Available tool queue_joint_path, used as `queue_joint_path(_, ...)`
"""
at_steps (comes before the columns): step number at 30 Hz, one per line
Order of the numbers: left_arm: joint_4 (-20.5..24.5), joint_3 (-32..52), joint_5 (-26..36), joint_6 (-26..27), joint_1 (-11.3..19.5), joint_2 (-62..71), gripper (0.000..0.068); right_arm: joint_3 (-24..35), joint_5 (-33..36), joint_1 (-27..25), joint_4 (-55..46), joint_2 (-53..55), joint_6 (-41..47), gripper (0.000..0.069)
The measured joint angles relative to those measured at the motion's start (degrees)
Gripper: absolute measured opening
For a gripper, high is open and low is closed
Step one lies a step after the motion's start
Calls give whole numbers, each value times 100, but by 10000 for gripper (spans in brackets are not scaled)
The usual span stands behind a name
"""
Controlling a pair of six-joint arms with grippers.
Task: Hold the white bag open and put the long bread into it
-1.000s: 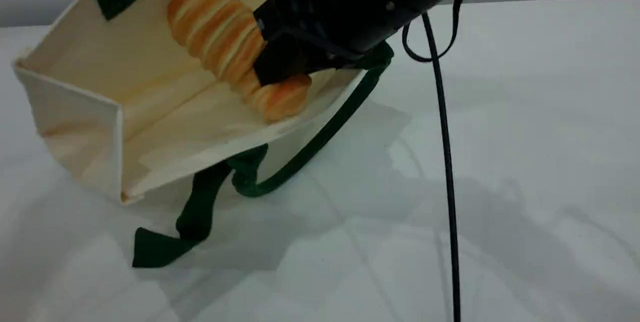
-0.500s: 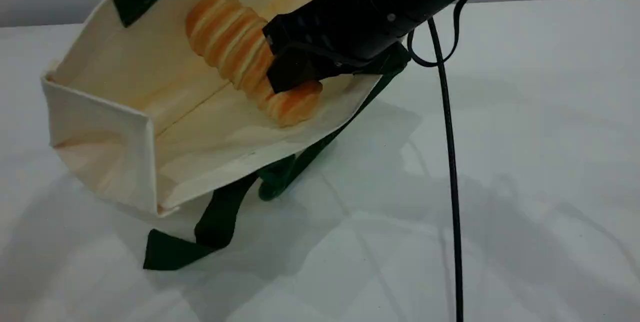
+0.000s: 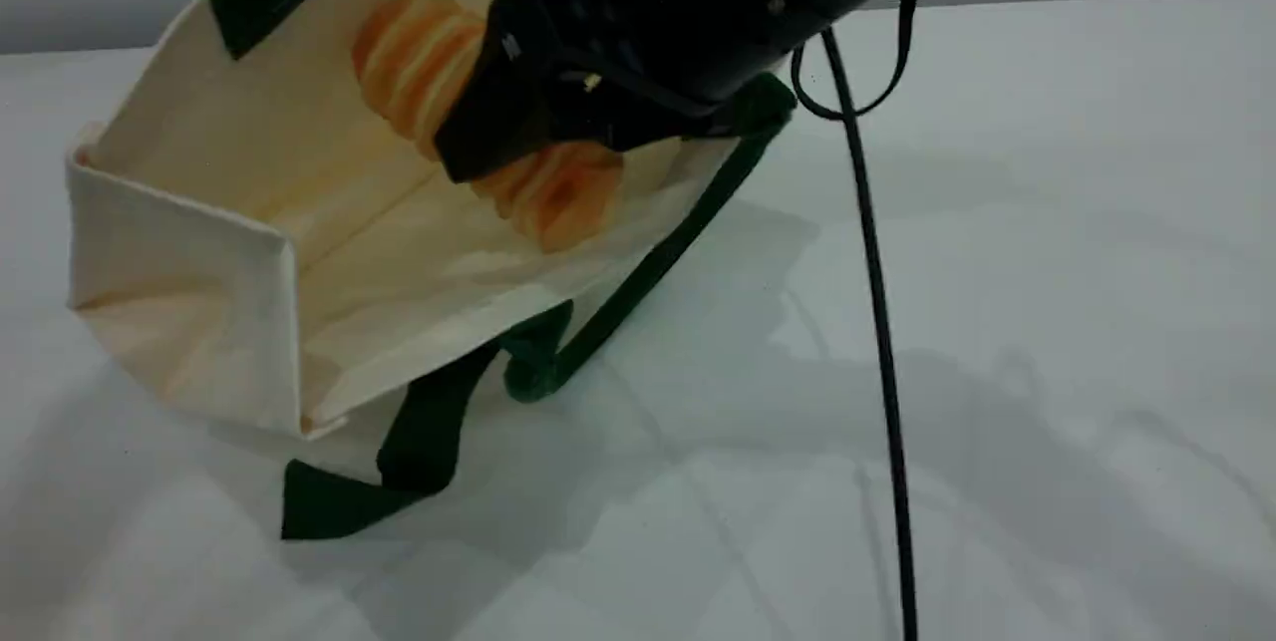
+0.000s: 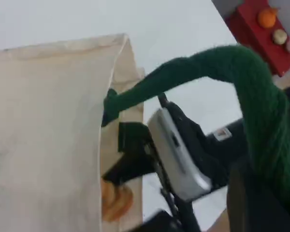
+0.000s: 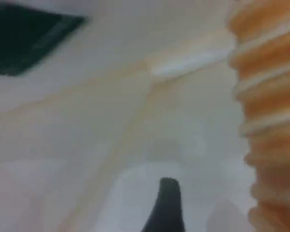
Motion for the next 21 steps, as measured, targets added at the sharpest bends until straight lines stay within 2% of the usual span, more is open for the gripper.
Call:
queue_joint_path(10, 61, 0, -13, 37, 0, 0, 85, -4, -163, -16, -117, -366, 50, 582)
queue_joint_path(17, 999, 0, -179, -308, 0, 0, 89, -4, -144, -228, -873, -993, 525, 582)
queue_joint_path(21, 1517, 0, -348, -321, 0, -134, 91, -4, -149, -478, -1332, -1563, 965, 582)
